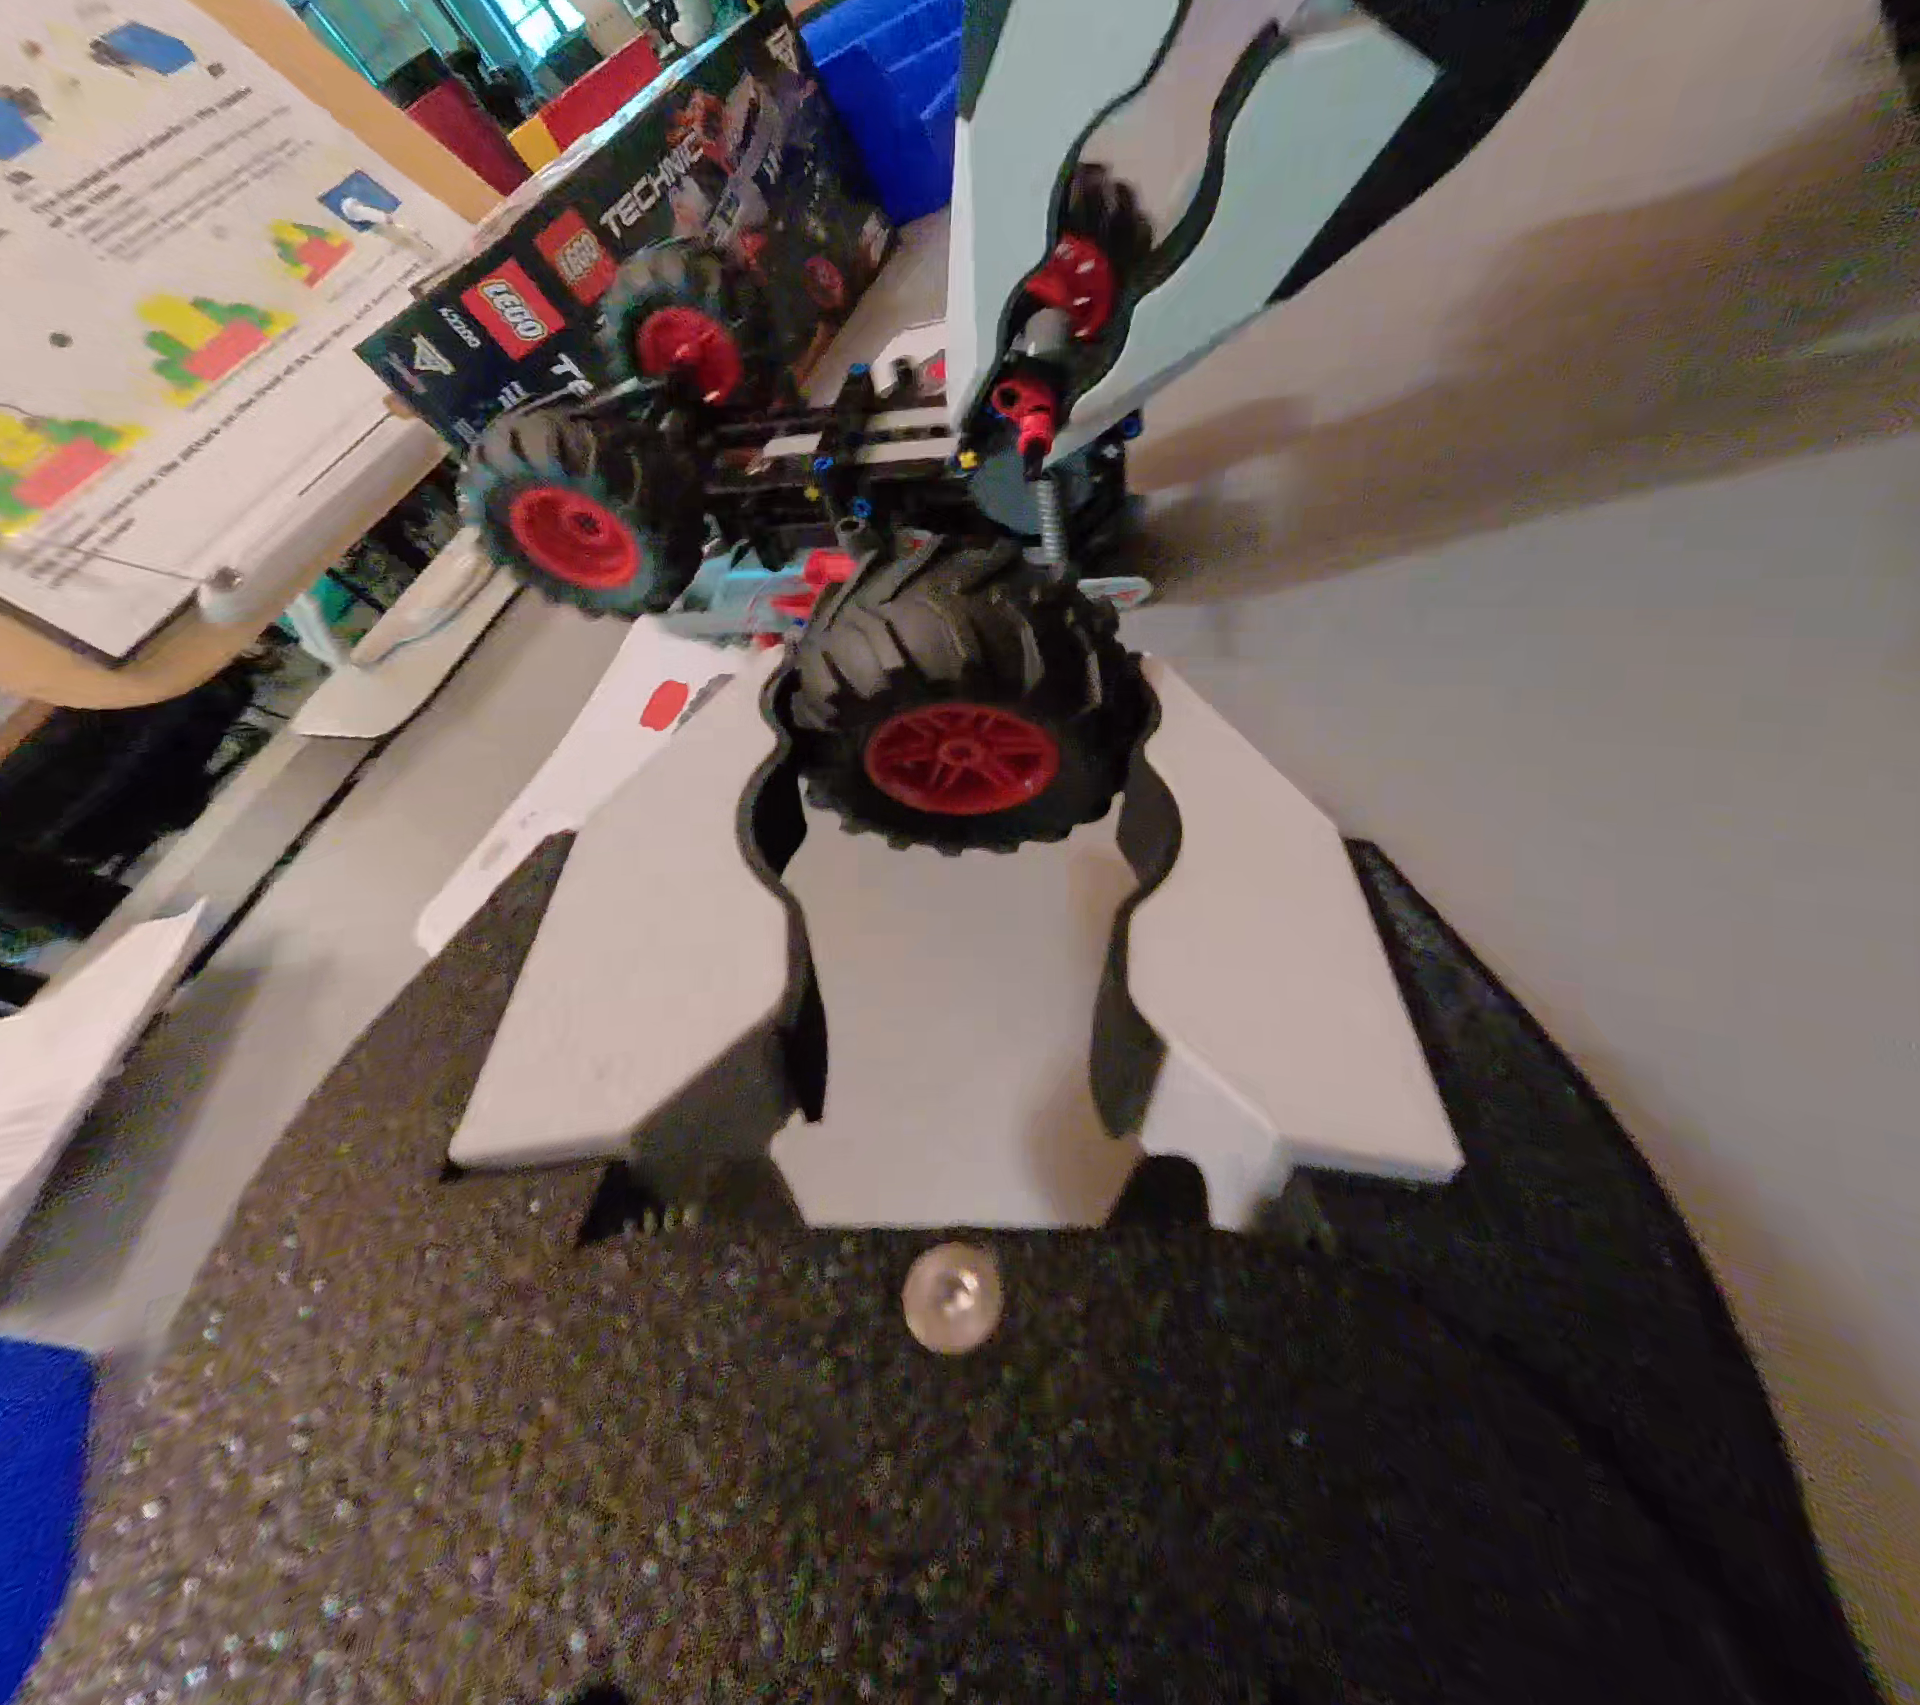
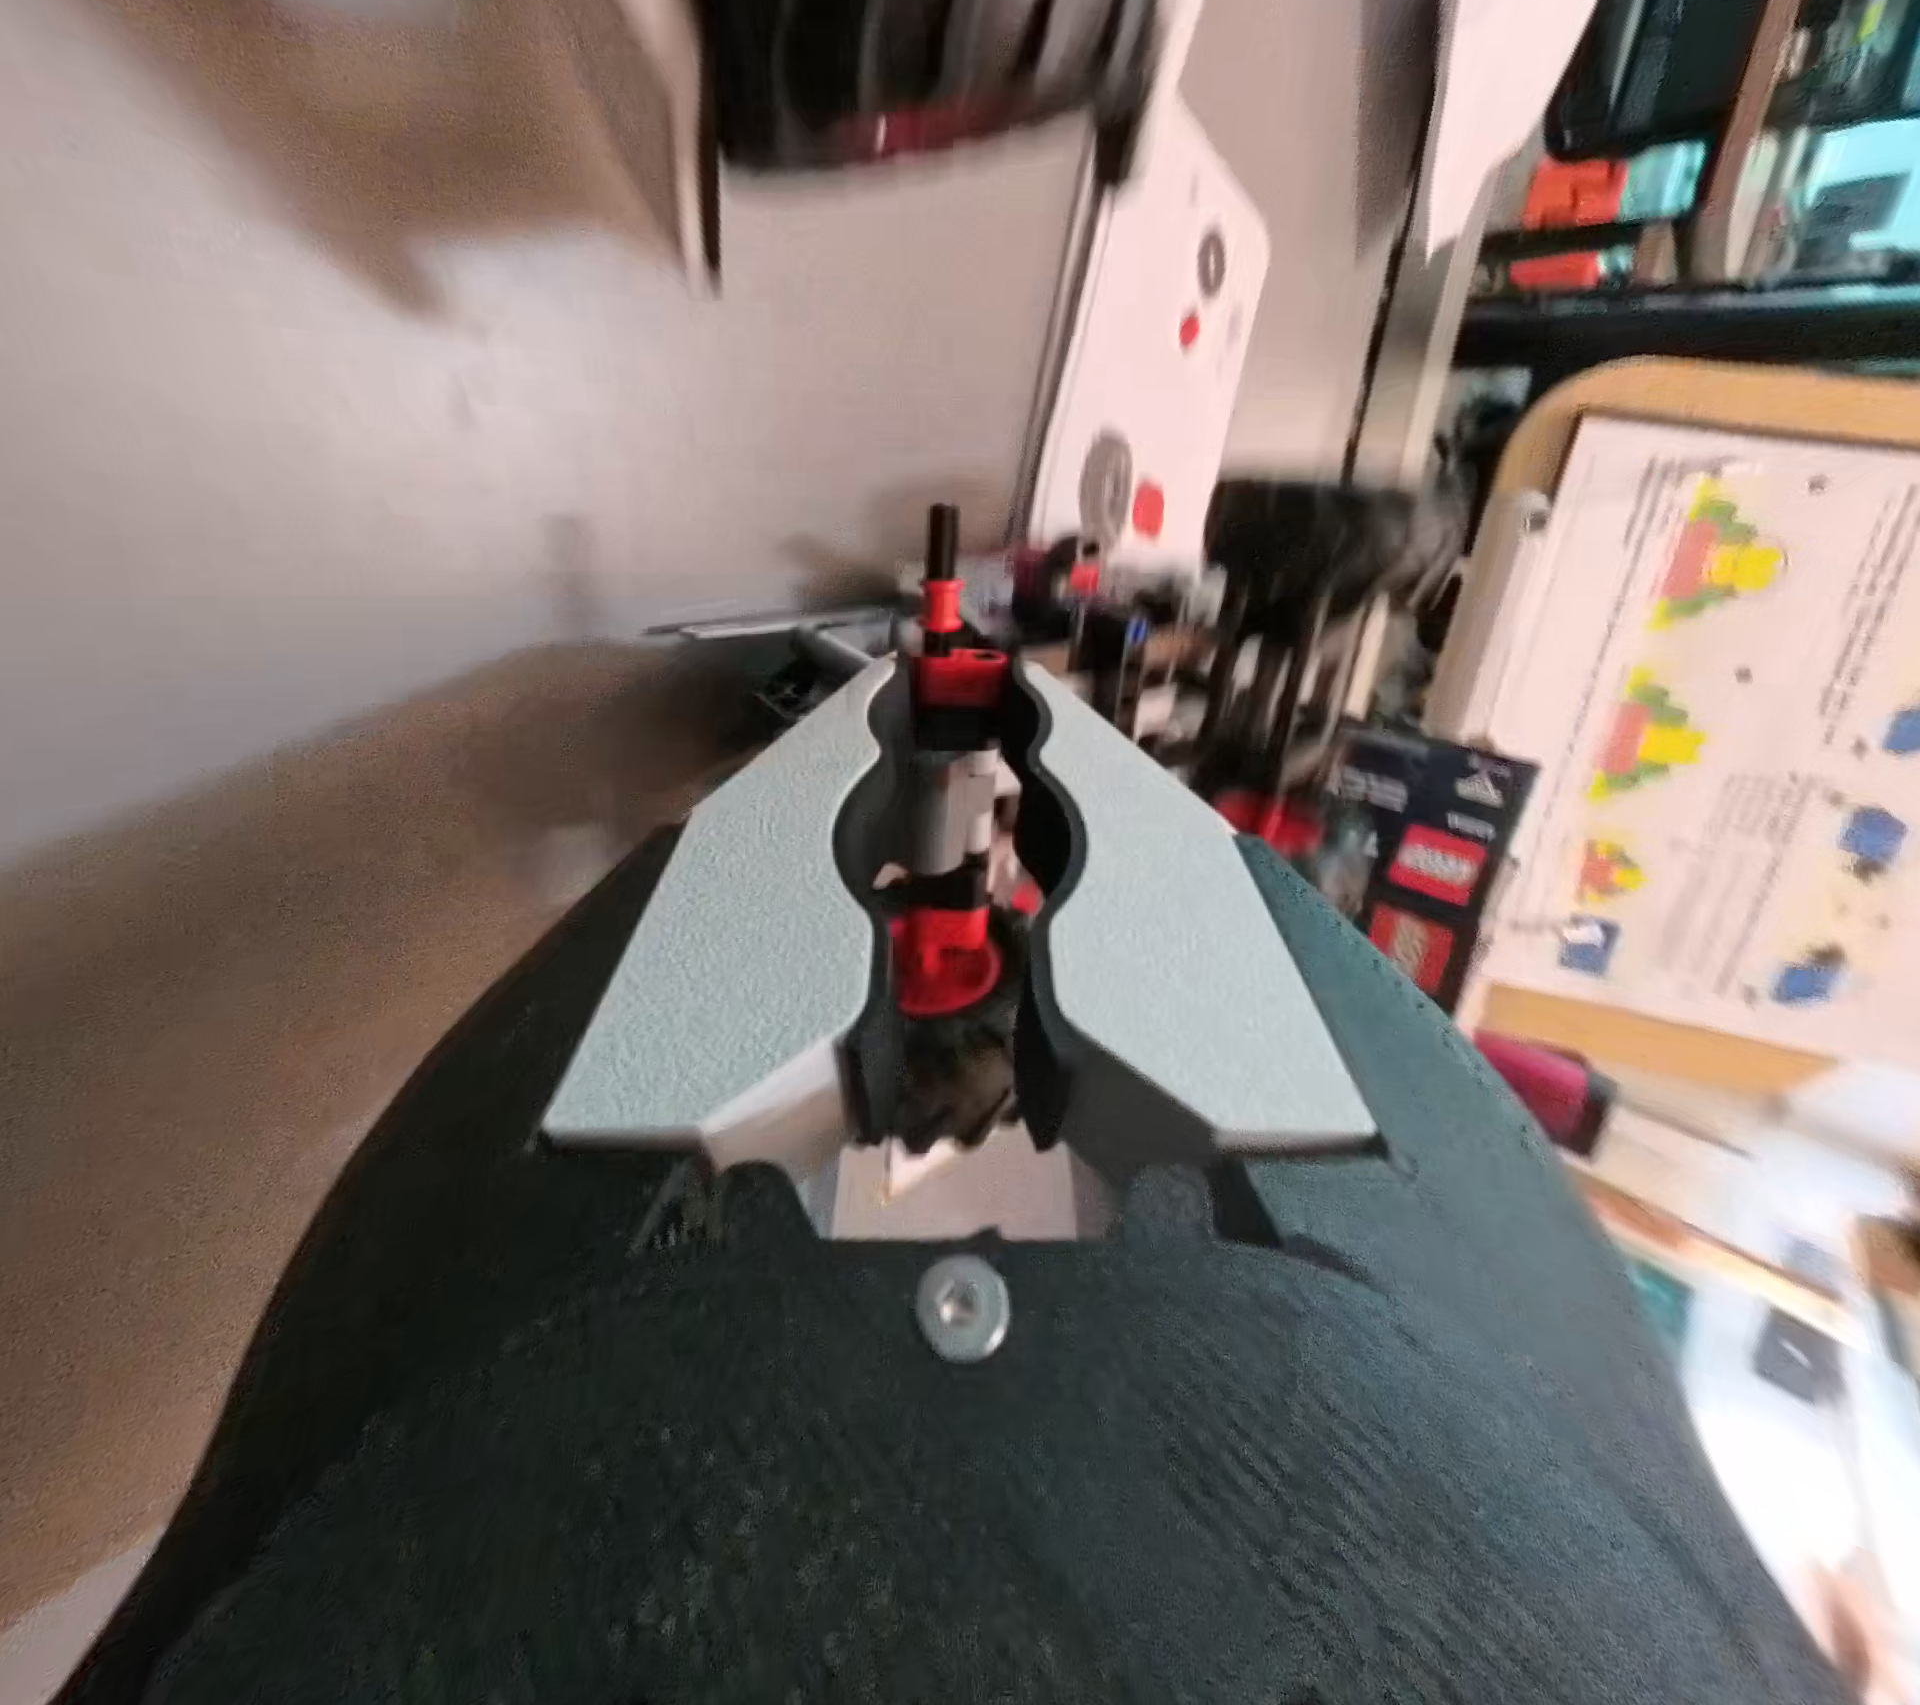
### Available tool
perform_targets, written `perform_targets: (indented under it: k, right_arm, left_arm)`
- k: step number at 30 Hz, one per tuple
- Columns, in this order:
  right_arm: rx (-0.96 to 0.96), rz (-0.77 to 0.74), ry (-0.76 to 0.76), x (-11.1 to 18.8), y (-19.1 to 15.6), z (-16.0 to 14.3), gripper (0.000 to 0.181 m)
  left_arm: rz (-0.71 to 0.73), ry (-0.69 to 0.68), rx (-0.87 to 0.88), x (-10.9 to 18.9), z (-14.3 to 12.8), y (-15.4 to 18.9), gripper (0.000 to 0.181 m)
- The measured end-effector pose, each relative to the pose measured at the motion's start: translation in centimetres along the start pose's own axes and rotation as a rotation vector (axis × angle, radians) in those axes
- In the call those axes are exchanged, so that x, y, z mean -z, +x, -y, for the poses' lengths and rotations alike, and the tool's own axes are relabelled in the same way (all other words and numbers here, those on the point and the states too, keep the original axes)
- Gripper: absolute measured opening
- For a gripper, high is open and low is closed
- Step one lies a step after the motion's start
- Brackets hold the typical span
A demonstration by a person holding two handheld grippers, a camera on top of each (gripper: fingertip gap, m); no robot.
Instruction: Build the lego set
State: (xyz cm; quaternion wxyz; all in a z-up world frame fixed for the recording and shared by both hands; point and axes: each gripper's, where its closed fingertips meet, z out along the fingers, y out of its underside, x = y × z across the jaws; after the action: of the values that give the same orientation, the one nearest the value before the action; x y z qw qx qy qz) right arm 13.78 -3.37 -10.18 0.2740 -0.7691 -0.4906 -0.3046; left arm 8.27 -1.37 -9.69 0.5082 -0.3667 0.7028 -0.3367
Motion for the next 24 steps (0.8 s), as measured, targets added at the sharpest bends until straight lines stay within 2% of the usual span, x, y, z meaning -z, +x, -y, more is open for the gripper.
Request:
perform_targets:
  k: [4,8,10,13,17,20,24]
  right_arm:
    - [0.028,-0.019,0.002,-0.5,-0.3,1.2,0.017]
    - [0.014,-0.027,-0.052,-0.5,-0.3,-0.2,0.018]
    - [0.009,-0.022,-0.036,-0.5,-0.2,-0.4,0.018]
    - [-0.020,-0.016,-0.002,-0.4,-0.1,-0.3,0.029]
    - [0.040,-0.089,-0.005,0.0,0.6,-0.2,0.038]
    - [0.024,-0.082,0.006,0.6,0.5,-0.2,0.044]
    - [-0.030,-0.103,0.042,2.6,0.5,0.0,0.047]
  left_arm:
    - [-0.026,0.032,-0.075,-0.3,0.9,0.4,0.061]
    - [-0.121,0.001,0.056,-0.1,-1.1,0.3,0.063]
    - [-0.136,-0.072,0.023,-0.1,-2.1,0.2,0.063]
    - [-0.240,-0.283,-0.061,0.2,-4.2,1.3,0.063]
    - [-0.373,-0.502,-0.060,1.2,-5.8,2.9,0.063]
    - [-0.397,-0.460,-0.036,0.6,-5.3,3.7,0.063]
    - [-0.408,-0.382,0.115,0.4,-5.5,3.8,0.071]
